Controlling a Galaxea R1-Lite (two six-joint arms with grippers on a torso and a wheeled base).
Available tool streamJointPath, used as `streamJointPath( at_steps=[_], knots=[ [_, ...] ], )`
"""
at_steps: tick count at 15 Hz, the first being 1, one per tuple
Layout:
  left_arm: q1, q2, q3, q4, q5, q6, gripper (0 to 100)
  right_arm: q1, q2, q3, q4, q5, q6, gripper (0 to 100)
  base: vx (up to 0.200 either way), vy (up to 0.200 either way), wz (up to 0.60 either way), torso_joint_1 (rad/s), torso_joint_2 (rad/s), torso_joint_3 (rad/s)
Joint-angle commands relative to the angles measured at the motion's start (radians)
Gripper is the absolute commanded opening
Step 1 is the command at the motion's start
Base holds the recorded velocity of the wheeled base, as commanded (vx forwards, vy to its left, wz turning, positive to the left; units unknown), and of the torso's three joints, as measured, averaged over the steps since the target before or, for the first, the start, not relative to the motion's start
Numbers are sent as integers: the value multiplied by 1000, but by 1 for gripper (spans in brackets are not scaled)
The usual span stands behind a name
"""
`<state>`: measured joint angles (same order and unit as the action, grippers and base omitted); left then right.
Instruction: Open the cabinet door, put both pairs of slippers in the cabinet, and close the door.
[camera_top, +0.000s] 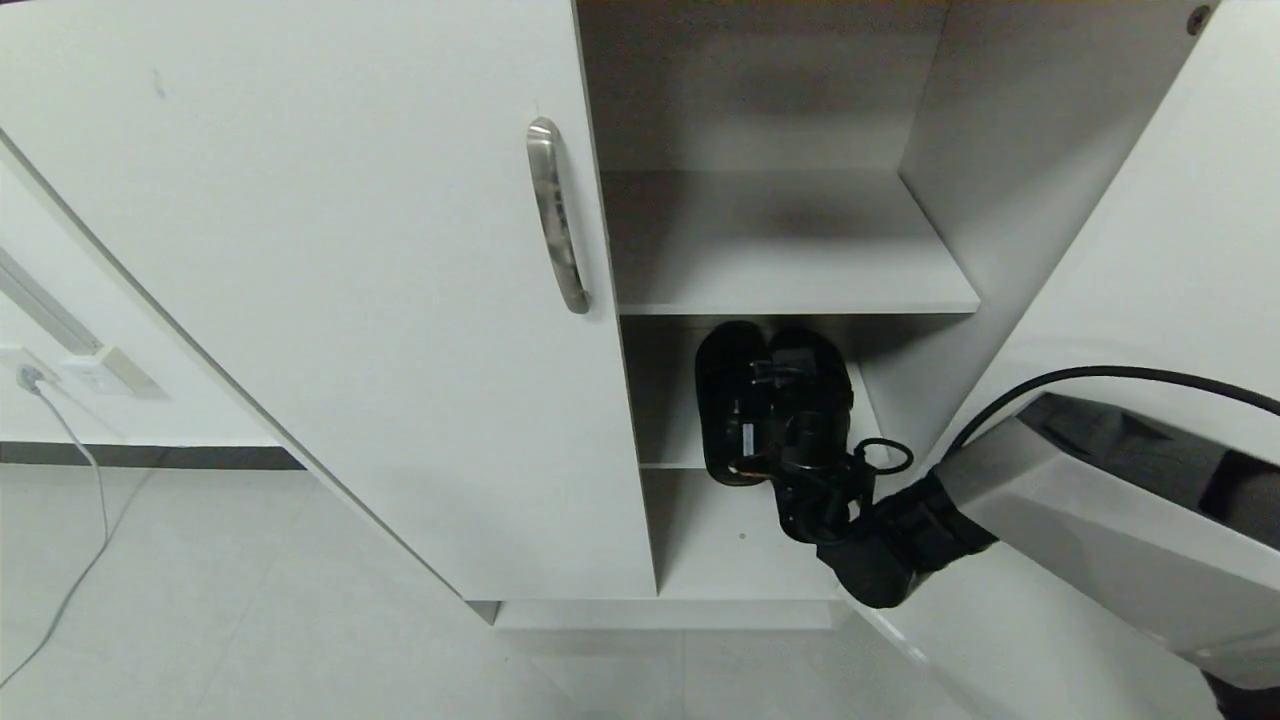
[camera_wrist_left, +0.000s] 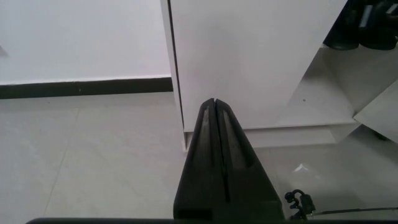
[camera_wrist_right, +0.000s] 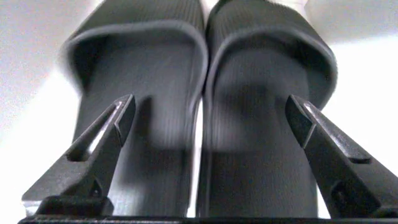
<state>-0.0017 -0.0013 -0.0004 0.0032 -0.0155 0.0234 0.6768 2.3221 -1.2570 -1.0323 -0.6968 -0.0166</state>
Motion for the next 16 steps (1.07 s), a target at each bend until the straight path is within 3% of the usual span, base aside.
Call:
streamJointPath(
  at_steps=[1,5,8,13,16],
  knots=[
    [0,1,-1,0,0,0,0,63,-162,217,-89,0,3,100,0,0,0,0,0,0],
    [0,1,-1,0,0,0,0,119,-236,439,-212,5,21,100,0,0,0,0,0,0],
    [0,1,0,0,0,0,0,127,-234,452,-215,17,37,100,0,0,0,0,0,0],
    [0,1,-1,0,0,-2,0,135,-230,462,-216,17,38,100,-200,0,0,4,4,1],
    [0,1,-1,0,0,-2,0,135,-233,467,-219,17,38,100,0,0,0,0,0,0]
  ],
)
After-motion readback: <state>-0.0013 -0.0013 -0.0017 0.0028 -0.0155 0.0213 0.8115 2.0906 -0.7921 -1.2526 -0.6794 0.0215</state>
